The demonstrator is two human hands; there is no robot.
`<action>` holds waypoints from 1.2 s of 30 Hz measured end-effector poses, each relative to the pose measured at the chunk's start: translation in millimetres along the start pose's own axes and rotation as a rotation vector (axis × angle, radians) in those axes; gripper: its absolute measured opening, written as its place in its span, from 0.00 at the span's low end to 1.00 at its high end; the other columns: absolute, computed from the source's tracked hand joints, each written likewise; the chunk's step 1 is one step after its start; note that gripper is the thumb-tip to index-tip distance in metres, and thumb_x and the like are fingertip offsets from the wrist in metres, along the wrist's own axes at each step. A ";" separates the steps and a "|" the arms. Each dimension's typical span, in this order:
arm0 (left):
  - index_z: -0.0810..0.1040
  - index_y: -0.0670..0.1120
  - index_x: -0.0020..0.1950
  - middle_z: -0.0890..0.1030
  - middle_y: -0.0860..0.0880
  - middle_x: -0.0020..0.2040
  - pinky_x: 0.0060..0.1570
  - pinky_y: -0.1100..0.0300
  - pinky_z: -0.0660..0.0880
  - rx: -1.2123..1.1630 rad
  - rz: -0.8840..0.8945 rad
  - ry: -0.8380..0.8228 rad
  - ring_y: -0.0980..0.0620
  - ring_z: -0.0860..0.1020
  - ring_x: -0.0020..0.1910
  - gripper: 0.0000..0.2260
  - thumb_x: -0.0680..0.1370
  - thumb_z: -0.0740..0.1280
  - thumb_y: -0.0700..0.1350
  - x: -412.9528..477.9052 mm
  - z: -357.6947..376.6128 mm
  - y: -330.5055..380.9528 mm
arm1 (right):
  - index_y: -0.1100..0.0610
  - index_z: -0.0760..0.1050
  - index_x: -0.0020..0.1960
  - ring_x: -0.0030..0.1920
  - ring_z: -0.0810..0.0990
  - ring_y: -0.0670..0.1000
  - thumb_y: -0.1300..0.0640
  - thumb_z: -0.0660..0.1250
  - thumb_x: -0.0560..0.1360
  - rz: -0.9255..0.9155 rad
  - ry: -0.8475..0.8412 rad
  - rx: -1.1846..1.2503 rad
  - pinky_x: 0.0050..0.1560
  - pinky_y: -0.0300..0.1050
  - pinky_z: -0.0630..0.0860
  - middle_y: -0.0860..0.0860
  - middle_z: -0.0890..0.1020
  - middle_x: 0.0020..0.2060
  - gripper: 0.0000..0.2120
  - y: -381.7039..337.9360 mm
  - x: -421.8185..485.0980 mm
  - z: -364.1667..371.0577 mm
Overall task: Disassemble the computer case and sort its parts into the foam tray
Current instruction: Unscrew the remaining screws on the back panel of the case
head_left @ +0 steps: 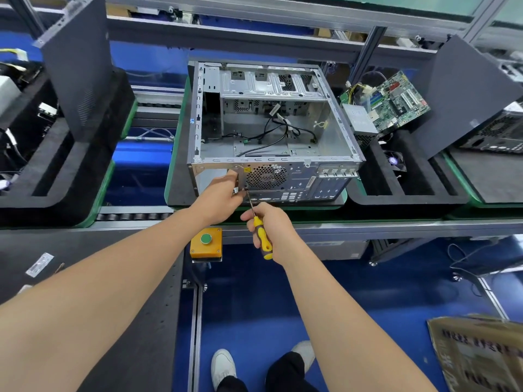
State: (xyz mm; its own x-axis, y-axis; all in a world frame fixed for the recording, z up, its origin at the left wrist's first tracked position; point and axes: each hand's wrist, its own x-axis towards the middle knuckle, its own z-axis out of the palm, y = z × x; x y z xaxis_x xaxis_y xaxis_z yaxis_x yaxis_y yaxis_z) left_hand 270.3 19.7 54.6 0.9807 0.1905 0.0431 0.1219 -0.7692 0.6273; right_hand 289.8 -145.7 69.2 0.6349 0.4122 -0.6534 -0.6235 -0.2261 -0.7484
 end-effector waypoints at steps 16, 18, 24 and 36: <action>0.65 0.52 0.55 0.73 0.54 0.47 0.44 0.60 0.66 -0.030 -0.011 0.005 0.52 0.71 0.47 0.07 0.83 0.64 0.44 2.3 5.2 -4.0 | 0.61 0.76 0.52 0.14 0.63 0.44 0.55 0.54 0.89 0.103 -0.455 0.876 0.13 0.38 0.60 0.48 0.69 0.25 0.16 15.3 6.1 7.1; 0.66 0.51 0.54 0.73 0.53 0.47 0.44 0.60 0.65 -0.042 -0.004 0.006 0.52 0.72 0.47 0.07 0.83 0.64 0.44 2.3 5.6 -4.7 | 0.61 0.75 0.55 0.16 0.62 0.46 0.55 0.55 0.88 0.029 -0.298 0.554 0.15 0.39 0.60 0.49 0.68 0.26 0.13 8.3 4.2 4.8; 0.65 0.52 0.56 0.73 0.53 0.48 0.36 0.70 0.63 -0.039 0.006 0.023 0.53 0.70 0.45 0.09 0.83 0.65 0.44 2.7 6.6 -3.7 | 0.53 0.67 0.55 0.30 0.73 0.53 0.56 0.57 0.85 -0.515 0.366 -1.119 0.30 0.46 0.66 0.54 0.78 0.40 0.01 6.7 2.2 13.7; 0.66 0.49 0.56 0.76 0.50 0.49 0.39 0.57 0.66 -0.036 -0.015 0.018 0.50 0.72 0.46 0.07 0.83 0.64 0.44 2.0 7.6 -4.0 | 0.62 0.80 0.52 0.20 0.69 0.51 0.56 0.57 0.84 0.023 -0.062 0.117 0.22 0.41 0.68 0.52 0.75 0.28 0.15 -0.9 6.8 1.6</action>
State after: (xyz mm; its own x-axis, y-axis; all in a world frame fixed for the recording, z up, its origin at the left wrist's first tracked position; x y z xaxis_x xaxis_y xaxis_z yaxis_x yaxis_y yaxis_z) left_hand 272.9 18.6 46.3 0.9760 0.2126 0.0475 0.1302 -0.7441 0.6553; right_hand 294.0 -141.3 65.6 0.5925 0.4630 -0.6593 -0.6887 -0.1335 -0.7127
